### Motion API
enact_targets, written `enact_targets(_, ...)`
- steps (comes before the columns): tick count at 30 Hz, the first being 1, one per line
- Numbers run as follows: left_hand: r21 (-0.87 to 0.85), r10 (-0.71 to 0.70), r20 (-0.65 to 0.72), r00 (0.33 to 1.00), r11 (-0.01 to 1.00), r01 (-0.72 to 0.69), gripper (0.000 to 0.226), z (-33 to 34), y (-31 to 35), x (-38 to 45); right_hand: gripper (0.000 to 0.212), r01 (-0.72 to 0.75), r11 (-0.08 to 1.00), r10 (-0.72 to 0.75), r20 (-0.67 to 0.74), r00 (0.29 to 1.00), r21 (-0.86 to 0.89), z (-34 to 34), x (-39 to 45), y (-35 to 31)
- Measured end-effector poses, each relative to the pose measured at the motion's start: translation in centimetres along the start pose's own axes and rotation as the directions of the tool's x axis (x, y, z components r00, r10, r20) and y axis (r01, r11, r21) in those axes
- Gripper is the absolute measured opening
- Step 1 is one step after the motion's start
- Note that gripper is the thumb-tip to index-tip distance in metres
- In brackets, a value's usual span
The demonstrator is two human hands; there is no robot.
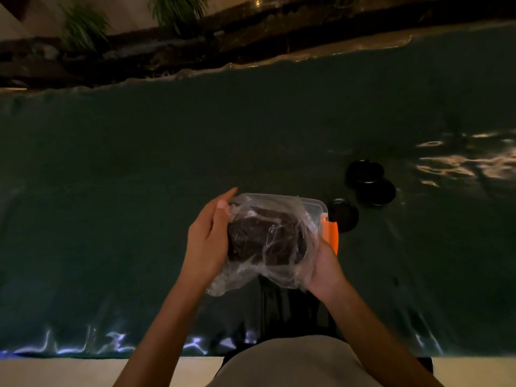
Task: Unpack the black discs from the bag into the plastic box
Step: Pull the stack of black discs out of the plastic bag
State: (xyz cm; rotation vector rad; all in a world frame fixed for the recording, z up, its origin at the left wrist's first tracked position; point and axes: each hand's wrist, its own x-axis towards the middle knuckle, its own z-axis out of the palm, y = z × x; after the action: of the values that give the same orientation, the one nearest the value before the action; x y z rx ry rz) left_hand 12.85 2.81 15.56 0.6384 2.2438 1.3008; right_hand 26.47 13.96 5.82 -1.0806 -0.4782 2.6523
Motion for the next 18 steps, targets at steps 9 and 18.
enact_targets(9, -0.137, 0.044, -0.030, 0.999, 0.989, -0.047, 0.045, 0.4, 4.0, -0.3, 0.032, -0.005, 0.990, -0.013, 0.133, 0.991, 0.139, -0.7, 0.2, 1.8)
enact_targets(18, -0.338, 0.058, 0.057, 0.997, 0.940, -0.036, 0.047, -0.3, 6.0, -0.6, 0.073, 0.137, 0.983, -0.162, 0.232, 0.959, 0.122, -1.3, 0.9, 1.6)
